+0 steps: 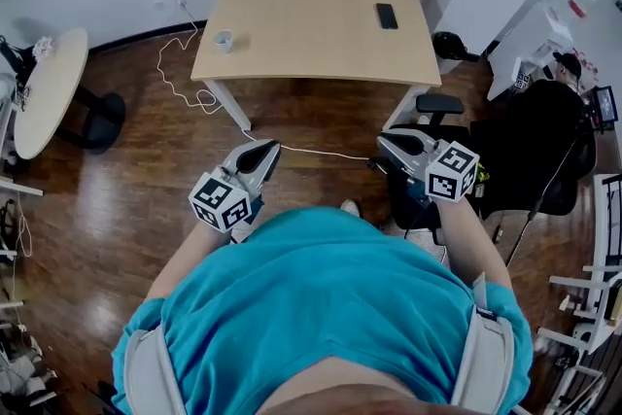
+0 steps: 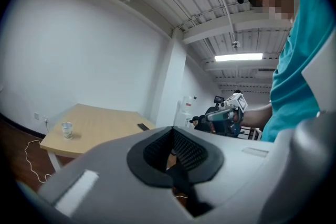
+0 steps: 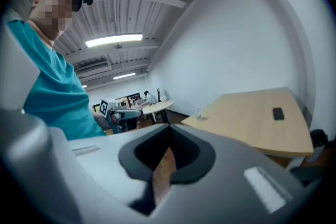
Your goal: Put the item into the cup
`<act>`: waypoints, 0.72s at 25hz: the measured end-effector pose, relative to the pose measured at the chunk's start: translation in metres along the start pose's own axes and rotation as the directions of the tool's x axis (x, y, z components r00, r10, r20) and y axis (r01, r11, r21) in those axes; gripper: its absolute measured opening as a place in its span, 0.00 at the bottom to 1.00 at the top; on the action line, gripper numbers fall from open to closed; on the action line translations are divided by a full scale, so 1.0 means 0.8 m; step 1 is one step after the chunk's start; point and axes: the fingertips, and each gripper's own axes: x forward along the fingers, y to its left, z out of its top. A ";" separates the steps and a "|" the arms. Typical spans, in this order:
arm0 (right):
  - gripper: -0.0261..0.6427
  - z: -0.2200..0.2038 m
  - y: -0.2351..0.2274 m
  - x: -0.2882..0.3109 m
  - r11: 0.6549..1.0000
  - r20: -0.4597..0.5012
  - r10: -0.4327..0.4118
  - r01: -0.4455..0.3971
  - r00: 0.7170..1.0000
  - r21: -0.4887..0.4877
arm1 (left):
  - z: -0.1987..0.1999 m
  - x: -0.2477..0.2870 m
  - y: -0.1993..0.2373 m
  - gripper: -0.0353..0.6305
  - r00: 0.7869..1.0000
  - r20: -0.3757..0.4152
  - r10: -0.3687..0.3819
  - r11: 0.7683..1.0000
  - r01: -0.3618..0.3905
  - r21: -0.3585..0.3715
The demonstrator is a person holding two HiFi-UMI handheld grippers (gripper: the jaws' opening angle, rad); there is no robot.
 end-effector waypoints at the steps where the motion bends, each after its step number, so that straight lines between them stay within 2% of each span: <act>1: 0.04 0.004 0.016 0.007 1.000 0.010 -0.005 0.005 1.000 0.001 | -0.005 -0.024 0.000 0.06 1.000 -0.003 -0.005 1.000 0.005 -0.002; 5: 0.04 0.014 0.062 0.034 1.000 0.036 -0.028 0.028 0.999 0.005 | -0.012 -0.092 0.008 0.06 1.000 0.005 0.004 1.000 -0.004 -0.002; 8: 0.04 0.012 0.095 0.037 0.999 0.038 -0.016 0.018 0.999 -0.039 | -0.010 -0.113 -0.001 0.06 0.999 0.027 0.017 1.000 -0.017 -0.019; 11: 0.04 0.011 0.112 0.020 0.998 0.062 -0.004 0.008 0.998 -0.067 | 0.000 -0.111 -0.029 0.06 0.998 0.062 0.023 1.000 -0.022 -0.017; 14: 0.04 0.003 0.119 -0.003 0.999 0.110 -0.004 0.009 0.994 -0.044 | 0.004 -0.102 -0.061 0.06 0.996 0.084 0.032 0.999 -0.032 -0.001; 18: 0.04 -0.022 0.128 -0.051 1.000 0.150 0.010 -0.014 0.989 0.027 | -0.014 -0.084 -0.111 0.06 0.994 0.106 0.042 0.996 -0.034 -0.081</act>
